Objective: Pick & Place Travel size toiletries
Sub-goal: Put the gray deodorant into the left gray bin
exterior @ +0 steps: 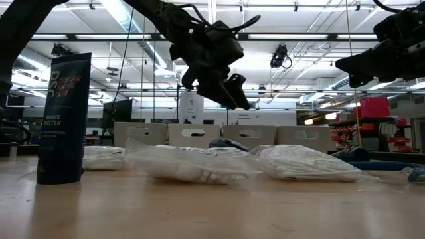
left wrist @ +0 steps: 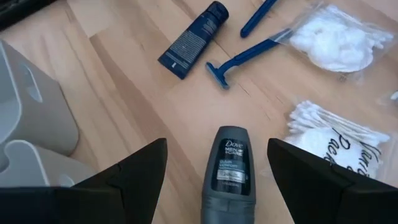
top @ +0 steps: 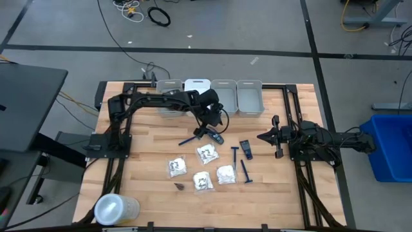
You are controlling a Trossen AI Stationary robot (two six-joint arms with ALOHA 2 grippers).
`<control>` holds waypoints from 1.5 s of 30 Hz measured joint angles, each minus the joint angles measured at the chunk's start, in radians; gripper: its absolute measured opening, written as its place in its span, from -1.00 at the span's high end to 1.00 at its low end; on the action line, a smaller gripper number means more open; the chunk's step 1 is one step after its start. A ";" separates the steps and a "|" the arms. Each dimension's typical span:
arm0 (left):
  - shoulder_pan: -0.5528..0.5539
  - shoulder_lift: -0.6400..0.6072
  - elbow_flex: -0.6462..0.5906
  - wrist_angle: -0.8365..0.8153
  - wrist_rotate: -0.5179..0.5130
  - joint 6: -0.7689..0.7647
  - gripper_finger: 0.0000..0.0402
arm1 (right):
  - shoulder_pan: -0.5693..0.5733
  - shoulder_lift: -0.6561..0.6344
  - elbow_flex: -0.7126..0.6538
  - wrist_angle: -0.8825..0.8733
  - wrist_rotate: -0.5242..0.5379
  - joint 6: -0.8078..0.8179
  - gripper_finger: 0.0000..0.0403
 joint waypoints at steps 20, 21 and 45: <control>0.005 0.000 -0.074 0.068 -0.015 -0.028 -0.41 | 0.000 0.000 0.000 0.000 0.000 0.000 0.93; 0.005 0.000 -0.074 0.079 -0.016 -0.030 -0.41 | 0.000 0.000 0.000 0.000 0.000 0.000 0.93; 0.015 0.082 -0.074 0.123 -0.007 -0.081 -0.41 | 0.000 0.000 0.000 0.000 0.000 0.000 0.93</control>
